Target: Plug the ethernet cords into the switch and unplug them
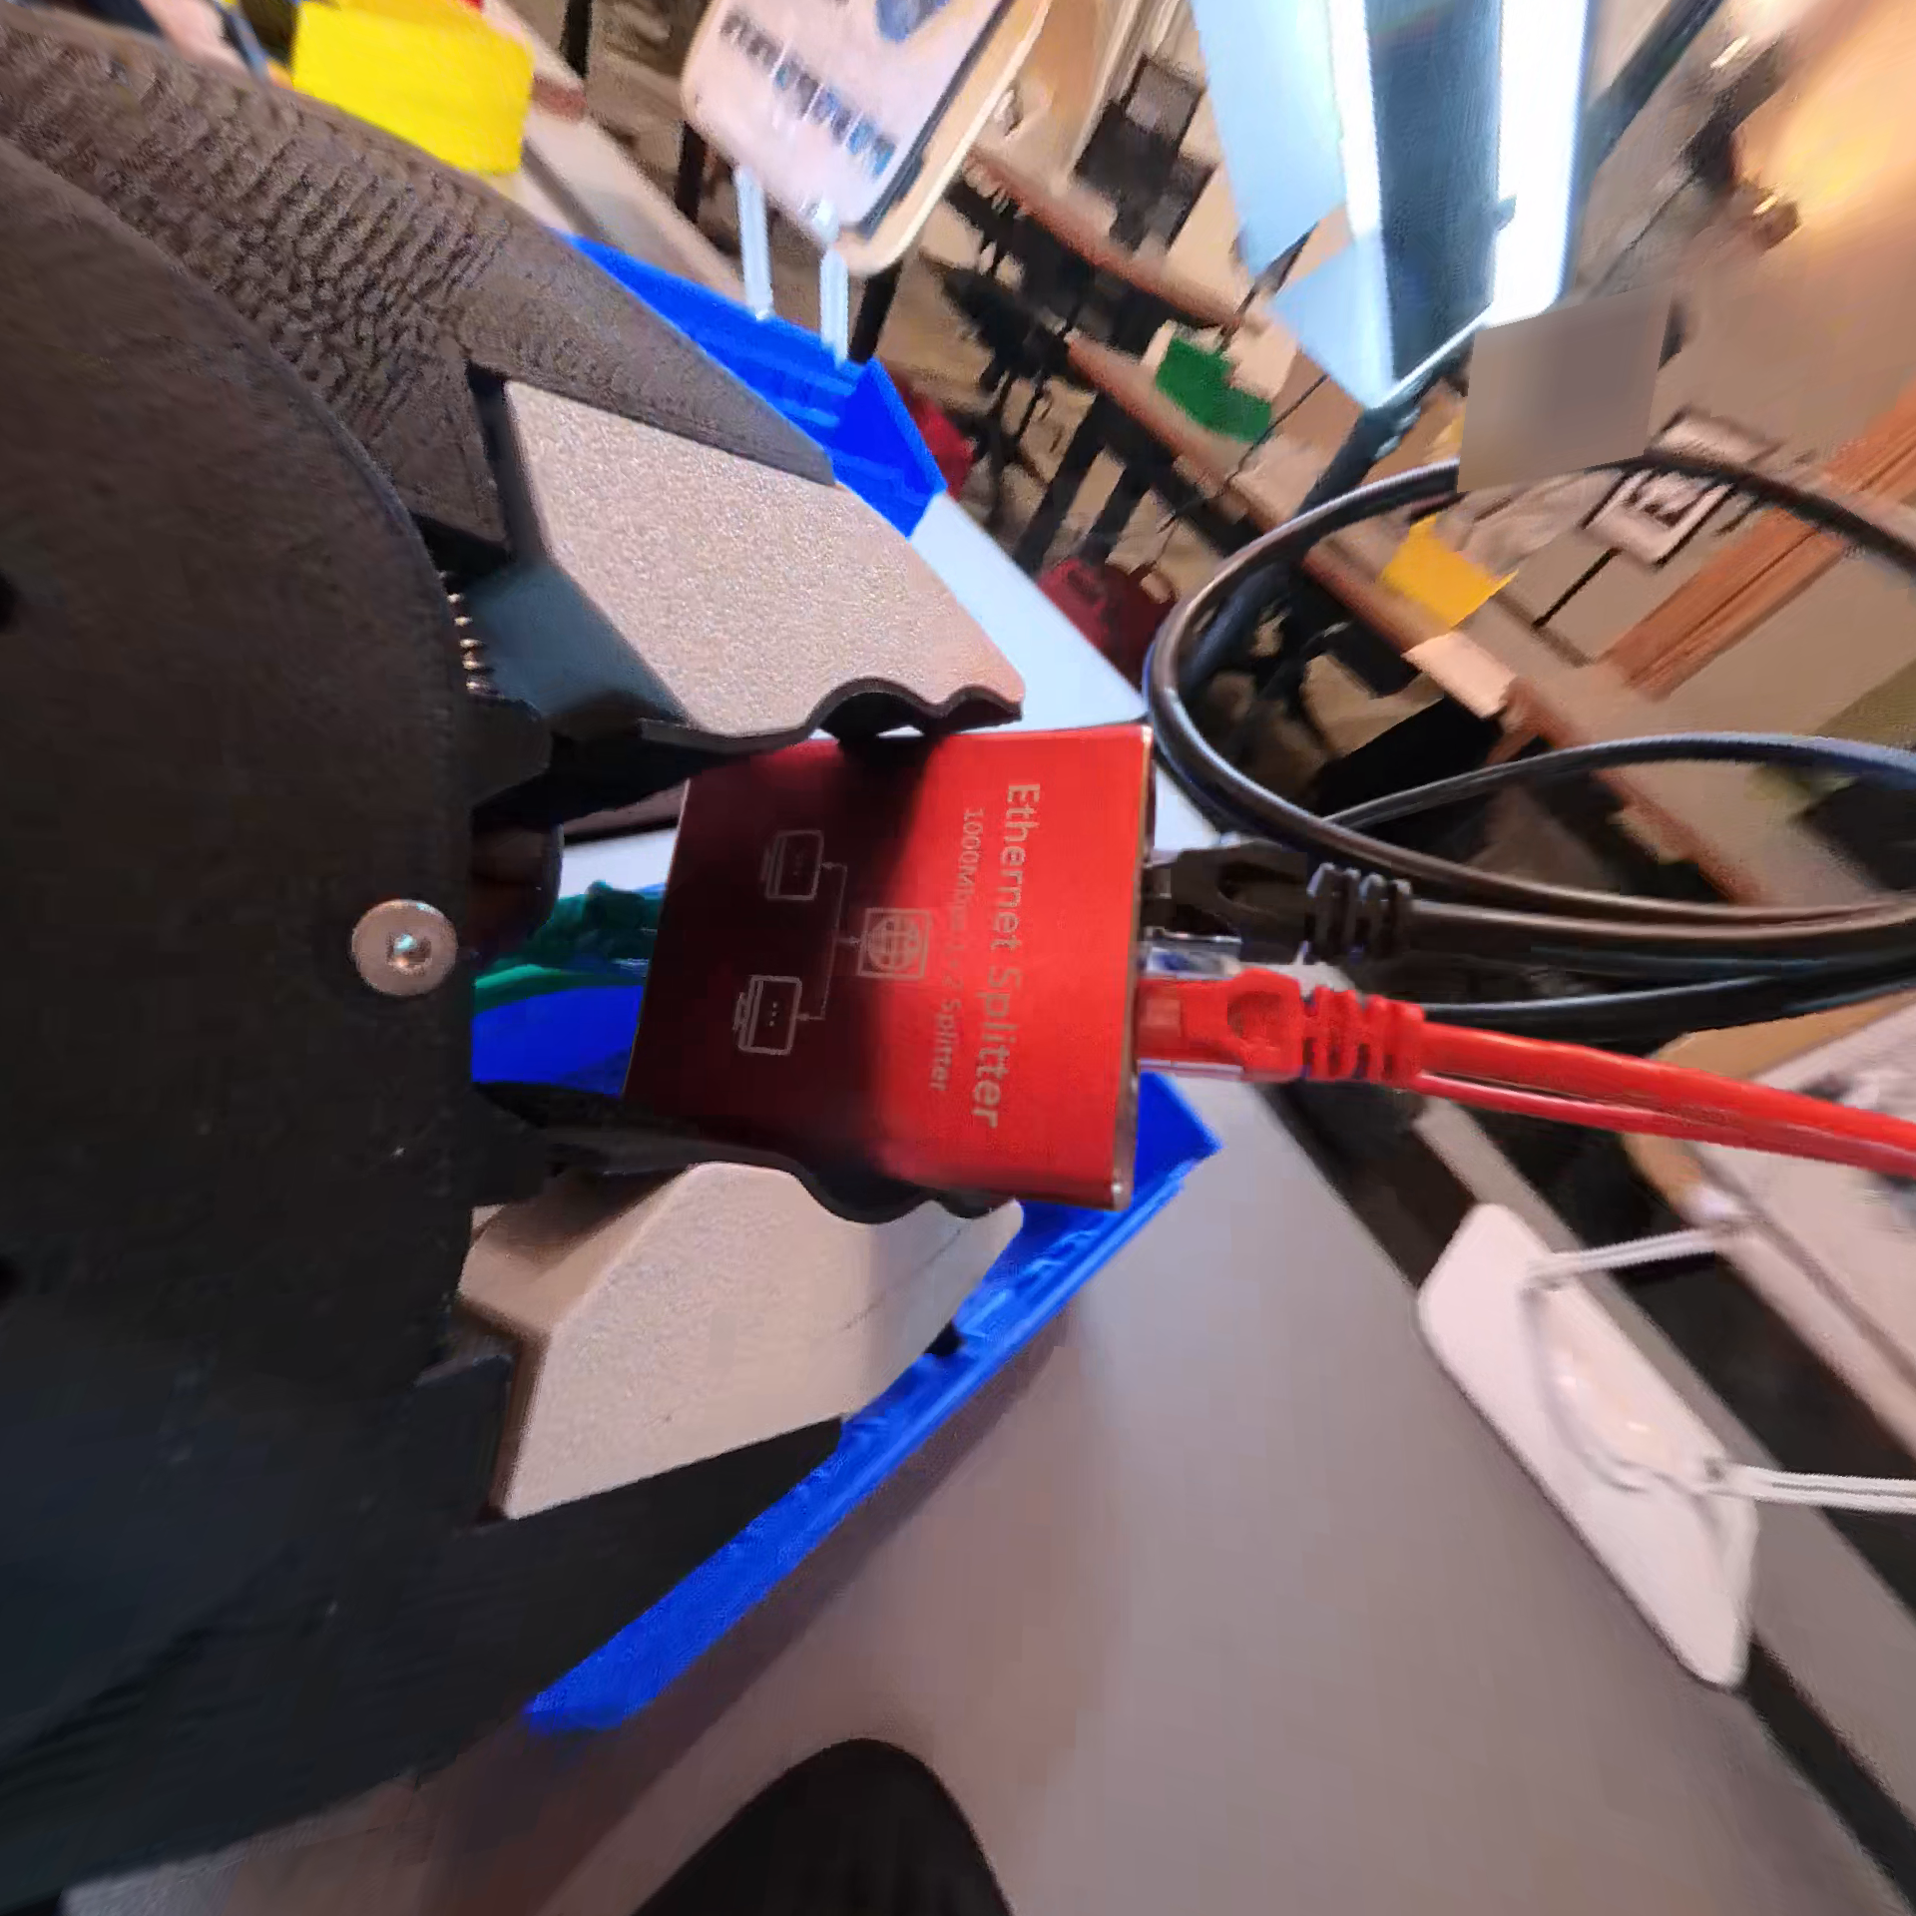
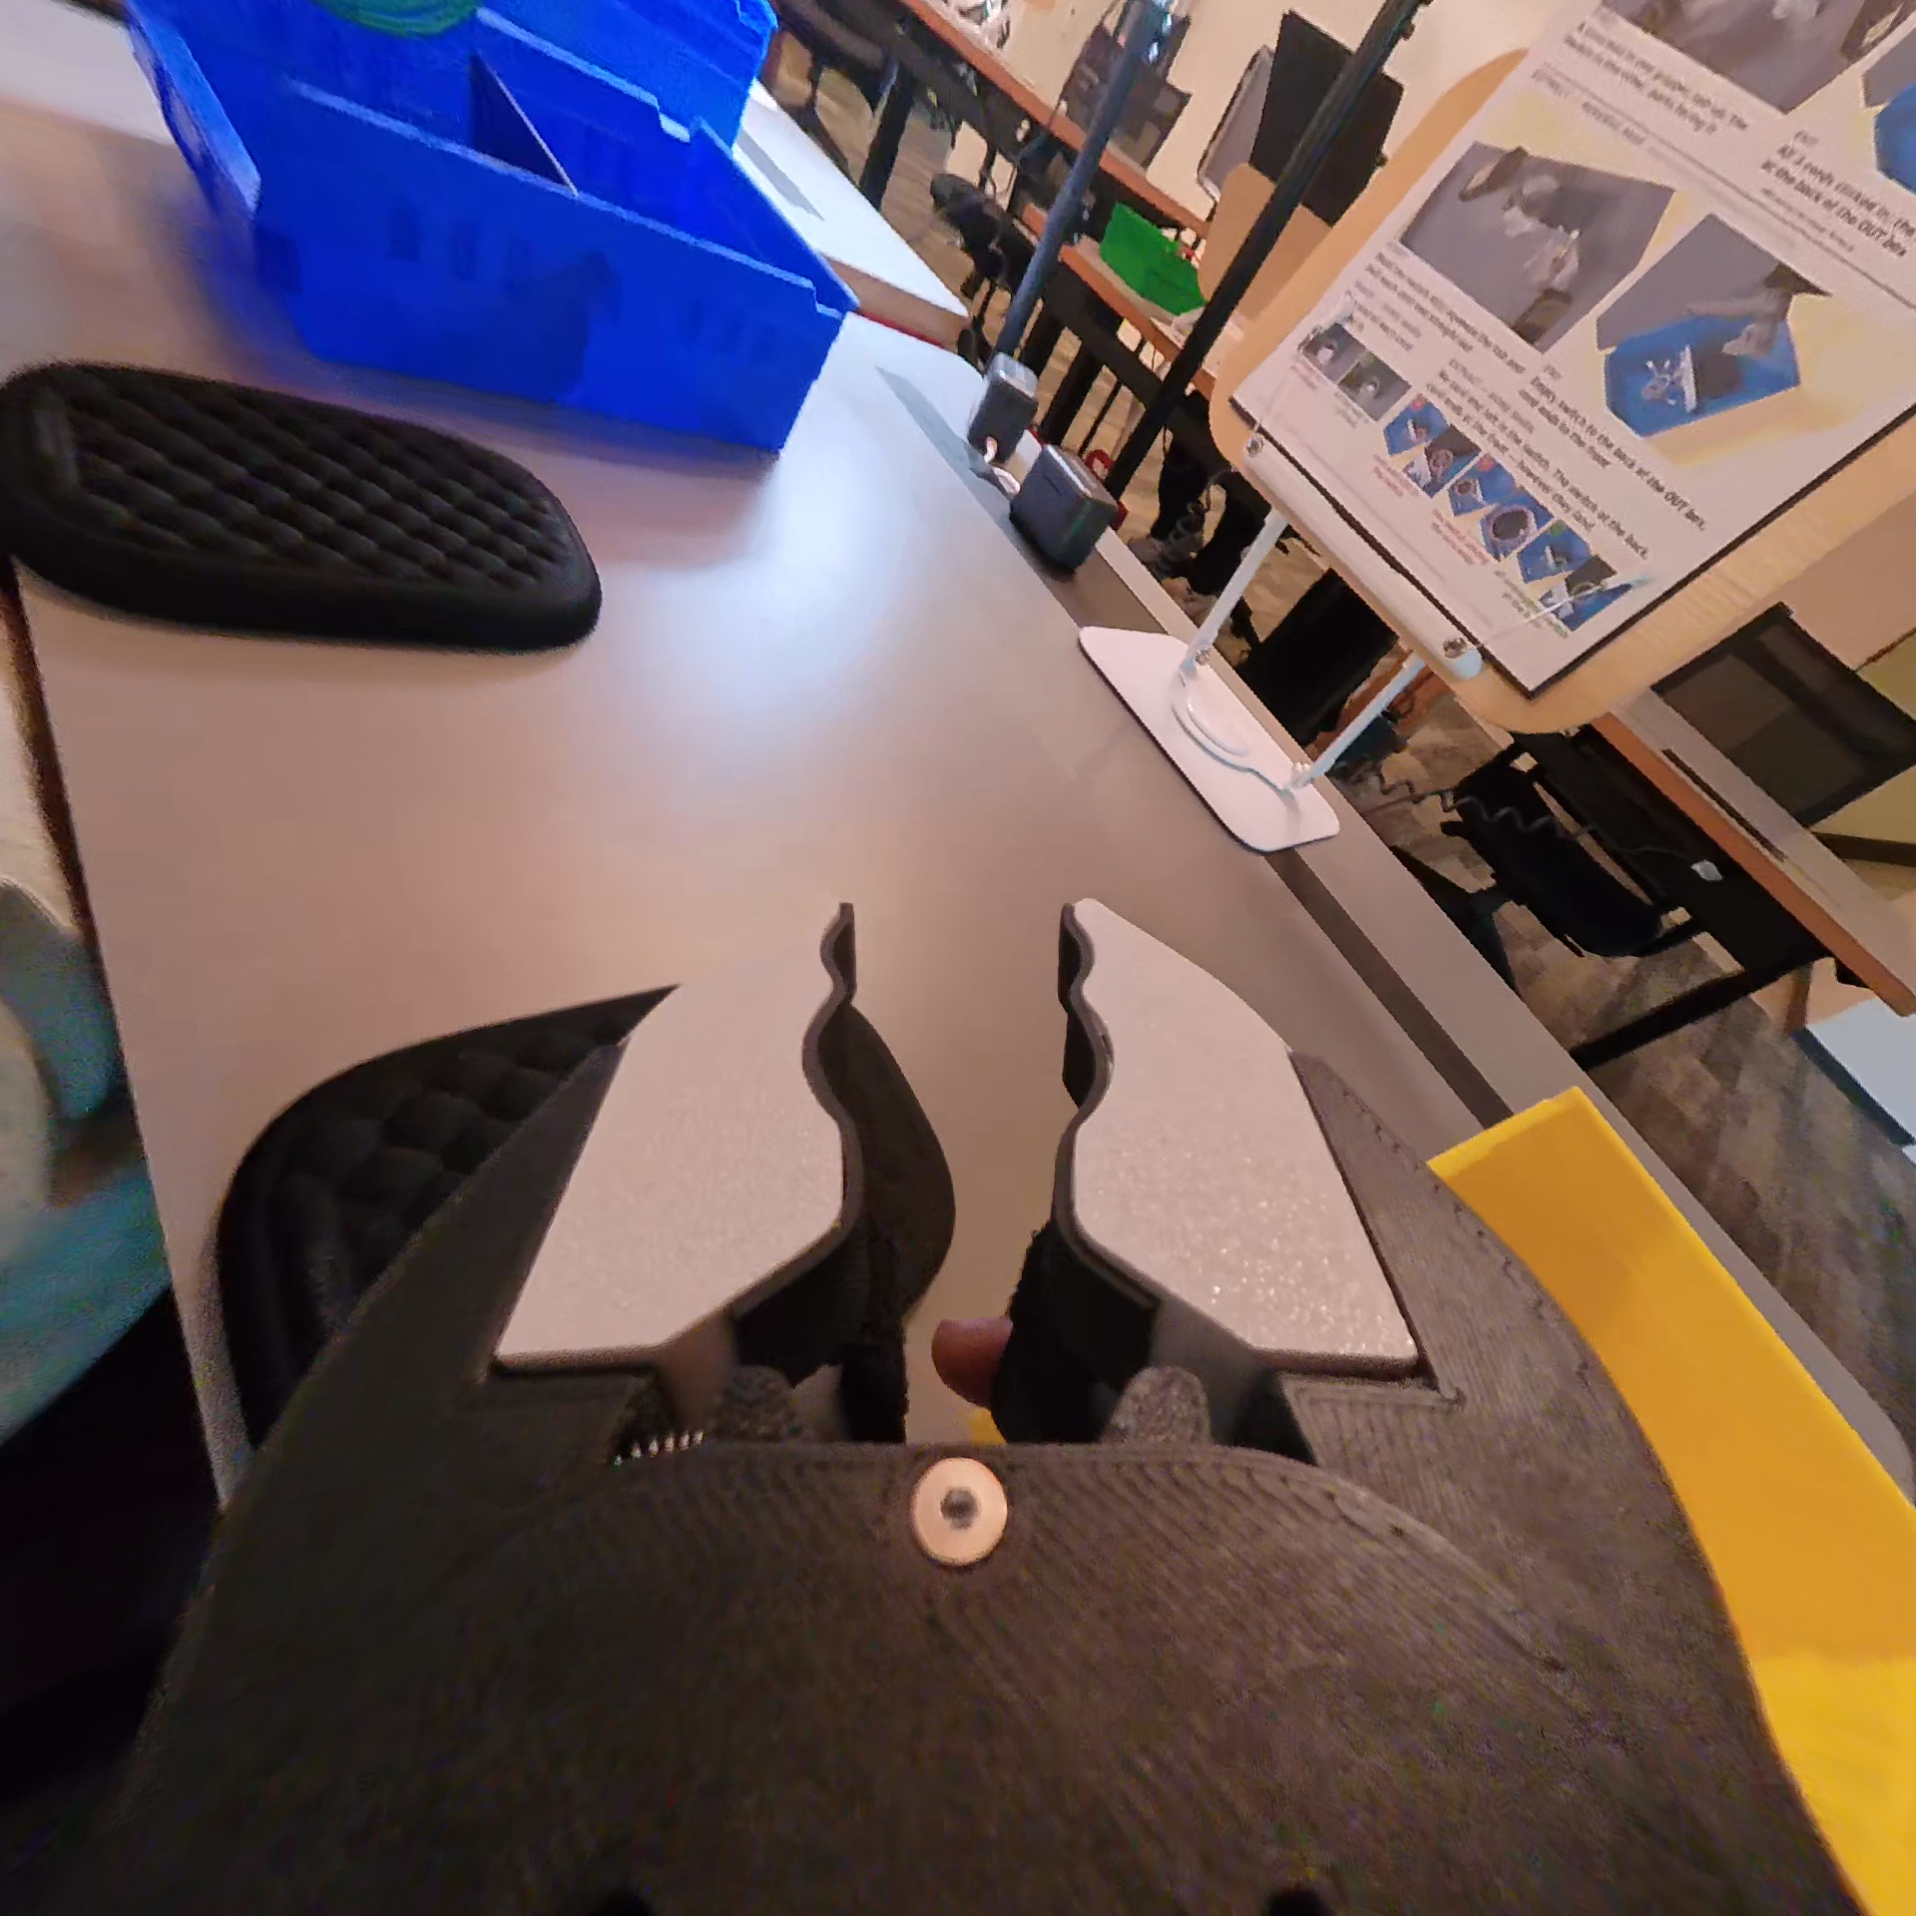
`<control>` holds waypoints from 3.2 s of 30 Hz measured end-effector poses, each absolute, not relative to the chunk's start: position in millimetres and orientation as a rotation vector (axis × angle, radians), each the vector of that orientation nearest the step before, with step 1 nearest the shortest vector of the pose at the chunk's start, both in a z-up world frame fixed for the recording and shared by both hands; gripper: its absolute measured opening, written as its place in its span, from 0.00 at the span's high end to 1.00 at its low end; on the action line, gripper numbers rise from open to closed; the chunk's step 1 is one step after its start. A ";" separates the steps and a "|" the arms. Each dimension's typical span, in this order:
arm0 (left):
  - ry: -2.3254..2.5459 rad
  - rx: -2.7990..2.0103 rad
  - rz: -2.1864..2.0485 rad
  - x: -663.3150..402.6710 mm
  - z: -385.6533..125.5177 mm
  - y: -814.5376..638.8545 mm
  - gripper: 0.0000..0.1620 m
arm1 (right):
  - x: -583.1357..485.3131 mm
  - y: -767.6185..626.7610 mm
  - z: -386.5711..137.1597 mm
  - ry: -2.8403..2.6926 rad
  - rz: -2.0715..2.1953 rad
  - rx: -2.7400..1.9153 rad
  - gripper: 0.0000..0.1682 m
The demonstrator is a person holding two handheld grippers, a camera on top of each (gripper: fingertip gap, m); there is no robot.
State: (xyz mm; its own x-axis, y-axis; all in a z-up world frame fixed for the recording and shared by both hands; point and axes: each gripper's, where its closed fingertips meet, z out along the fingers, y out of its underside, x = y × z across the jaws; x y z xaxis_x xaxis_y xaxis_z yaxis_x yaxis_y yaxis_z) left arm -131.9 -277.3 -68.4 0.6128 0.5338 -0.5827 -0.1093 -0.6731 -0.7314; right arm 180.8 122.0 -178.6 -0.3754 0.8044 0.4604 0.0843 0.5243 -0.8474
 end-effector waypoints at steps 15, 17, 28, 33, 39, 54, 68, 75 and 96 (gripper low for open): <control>0.106 -1.768 1.068 -40.8 -14.1 -112.7 0.50 | 144.9 19.7 -111.3 -1.551 1.695 -0.610 0.80; 0.129 -1.712 1.099 -29.6 -17.7 -90.4 0.50 | 133.1 10.3 -98.1 -1.444 1.837 -0.650 0.79; 0.244 -1.737 1.037 19.8 -106.5 -3.5 0.50 | 76.2 8.7 -92.9 -1.156 2.171 -0.946 0.71; 0.296 -1.805 1.011 28.7 -147.6 12.4 0.50 | 62.0 -2.6 -111.9 -1.206 2.268 -1.058 0.69; 0.411 -1.839 1.105 30.7 -164.4 17.5 0.49 | 51.8 -13.8 -144.5 -1.384 2.172 -1.109 0.83; -0.340 -1.472 -0.528 77.5 -141.6 -19.8 0.52 | 60.5 24.0 -116.3 -0.975 2.397 -0.970 0.84; -0.276 -1.221 -0.845 79.5 -140.7 -13.4 0.75 | 55.4 -24.8 -133.1 -1.301 2.467 -1.030 0.84; -0.191 -1.258 -0.868 94.1 -146.6 -16.2 0.77 | 63.3 -24.1 -140.3 -1.423 2.325 -0.978 0.77; -0.214 -1.277 -0.788 85.9 -158.1 -16.0 0.82 | 72.0 -22.2 -141.8 -1.447 2.447 -1.021 0.85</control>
State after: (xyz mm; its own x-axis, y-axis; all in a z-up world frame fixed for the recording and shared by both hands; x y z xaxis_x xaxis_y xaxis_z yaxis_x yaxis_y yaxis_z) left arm 85.9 -16.0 -158.1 0.7256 -0.4066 0.5552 0.6317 0.0734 -0.7718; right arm 72.0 -22.2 -141.8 -0.7653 0.4200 -0.4878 0.2251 -0.5353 -0.8141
